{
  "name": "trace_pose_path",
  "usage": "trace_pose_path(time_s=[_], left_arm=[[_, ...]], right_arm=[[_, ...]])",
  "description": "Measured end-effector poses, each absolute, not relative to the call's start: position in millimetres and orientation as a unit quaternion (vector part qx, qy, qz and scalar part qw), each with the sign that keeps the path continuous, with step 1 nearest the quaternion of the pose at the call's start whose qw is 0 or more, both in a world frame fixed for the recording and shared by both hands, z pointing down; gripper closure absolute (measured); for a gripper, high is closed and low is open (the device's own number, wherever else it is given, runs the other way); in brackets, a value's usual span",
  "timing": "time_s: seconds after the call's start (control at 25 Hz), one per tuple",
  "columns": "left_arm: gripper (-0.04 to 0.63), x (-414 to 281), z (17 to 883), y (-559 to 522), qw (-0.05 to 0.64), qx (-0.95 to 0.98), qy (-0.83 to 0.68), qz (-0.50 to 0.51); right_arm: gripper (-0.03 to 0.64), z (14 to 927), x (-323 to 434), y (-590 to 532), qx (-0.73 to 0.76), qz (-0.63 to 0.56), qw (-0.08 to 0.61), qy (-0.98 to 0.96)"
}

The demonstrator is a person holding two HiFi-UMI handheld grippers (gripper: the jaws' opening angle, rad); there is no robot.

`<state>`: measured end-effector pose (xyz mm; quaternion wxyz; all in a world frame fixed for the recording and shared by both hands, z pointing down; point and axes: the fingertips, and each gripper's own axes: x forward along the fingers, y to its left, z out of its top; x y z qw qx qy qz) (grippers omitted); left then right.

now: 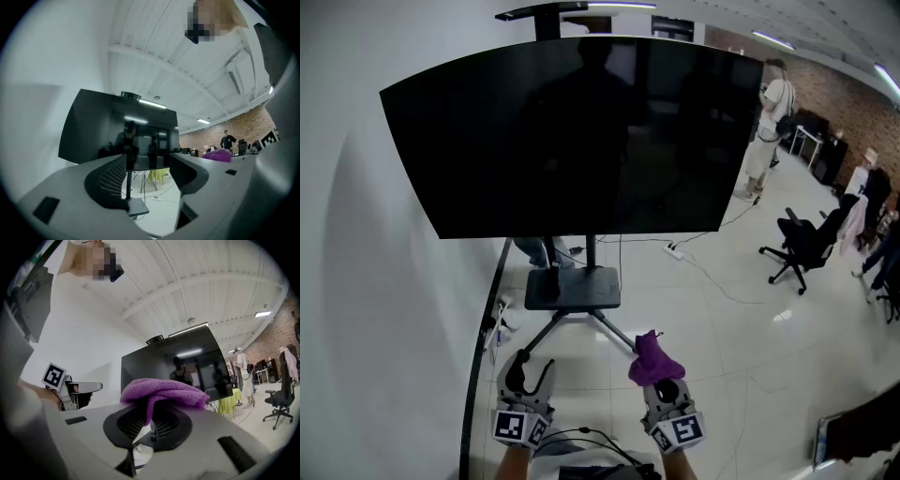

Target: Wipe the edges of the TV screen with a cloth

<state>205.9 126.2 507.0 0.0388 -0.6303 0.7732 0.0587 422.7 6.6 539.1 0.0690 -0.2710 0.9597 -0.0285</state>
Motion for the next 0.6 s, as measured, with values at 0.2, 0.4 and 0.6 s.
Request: trace_pose_path(time_s=[0.2,0.4,0.6], left_arm=[[0.325,199,518,116,0.029,-0.624,0.779,0.052],[0.325,166,531,93,0.015,-0.634,0.772,0.052],[0.325,92,536,33,0.025,-0.659,0.750,0.042]], right_arm=[[0.578,542,423,-15,-0.279,-0.026,0.068,0.958],[0.578,558,392,-34,-0.291,-0.028,0.054,0.955],[0.578,555,327,-72,-0.329,-0.025,0.052,0.943]])
